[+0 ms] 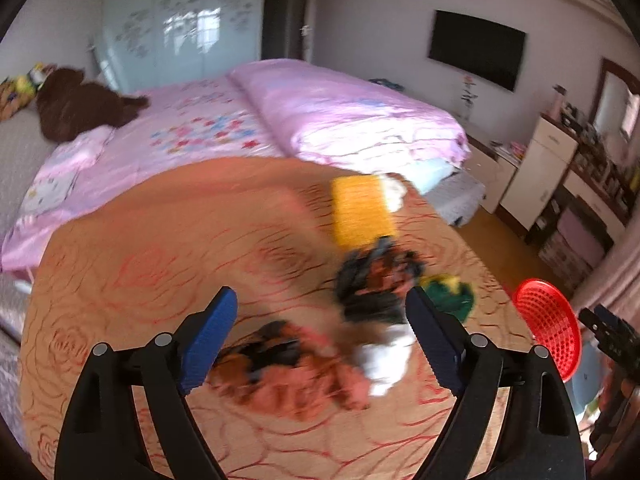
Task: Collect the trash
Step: 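Move both tools back from the basket to the trash on the bed, then grasp the brown cloth with the left gripper while the right gripper grasps the green-yellow knit item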
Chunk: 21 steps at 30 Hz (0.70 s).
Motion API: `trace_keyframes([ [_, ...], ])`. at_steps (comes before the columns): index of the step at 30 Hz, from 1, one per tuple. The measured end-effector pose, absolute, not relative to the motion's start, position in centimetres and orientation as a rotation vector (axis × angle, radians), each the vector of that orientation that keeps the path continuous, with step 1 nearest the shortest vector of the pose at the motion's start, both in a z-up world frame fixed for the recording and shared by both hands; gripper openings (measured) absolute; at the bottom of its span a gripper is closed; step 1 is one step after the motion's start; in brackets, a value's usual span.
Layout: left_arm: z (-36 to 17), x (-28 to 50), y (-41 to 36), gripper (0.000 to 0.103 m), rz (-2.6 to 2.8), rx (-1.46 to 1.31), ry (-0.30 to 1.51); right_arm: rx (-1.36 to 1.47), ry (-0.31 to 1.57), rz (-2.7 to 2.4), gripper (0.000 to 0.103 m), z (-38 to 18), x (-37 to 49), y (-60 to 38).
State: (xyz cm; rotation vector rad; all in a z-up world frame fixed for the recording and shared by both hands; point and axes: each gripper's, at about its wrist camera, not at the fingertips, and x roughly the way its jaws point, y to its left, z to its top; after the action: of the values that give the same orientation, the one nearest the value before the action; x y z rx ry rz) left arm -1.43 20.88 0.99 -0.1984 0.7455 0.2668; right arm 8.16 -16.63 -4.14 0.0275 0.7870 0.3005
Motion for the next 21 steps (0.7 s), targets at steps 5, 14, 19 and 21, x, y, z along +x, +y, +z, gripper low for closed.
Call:
trace_keyframes([
  [5, -1.1, -1.9, 22.1, 0.083, 0.236, -0.260, 0.794, 0.017, 0.793, 0.316, 0.078, -4.1, 8.0, -15.9],
  [14, -3.7, -1.5, 21.9, 0.083, 0.274, -0.231, 0.829, -0.022, 0.806, 0.385, 0.079, -4.0, 7.4, -13.2],
  [19, -4.9, -1.8, 22.5, 0.081, 0.286, -0.253, 0.838, -0.065, 0.808, 0.469, 0.079, -3.8, 7.0, -10.2],
  [21, -4.9, -2.0, 22.6, 0.076, 0.293, -0.245, 0.827, -0.076, 0.803, 0.495, 0.079, -3.4, 6.9, -9.0],
])
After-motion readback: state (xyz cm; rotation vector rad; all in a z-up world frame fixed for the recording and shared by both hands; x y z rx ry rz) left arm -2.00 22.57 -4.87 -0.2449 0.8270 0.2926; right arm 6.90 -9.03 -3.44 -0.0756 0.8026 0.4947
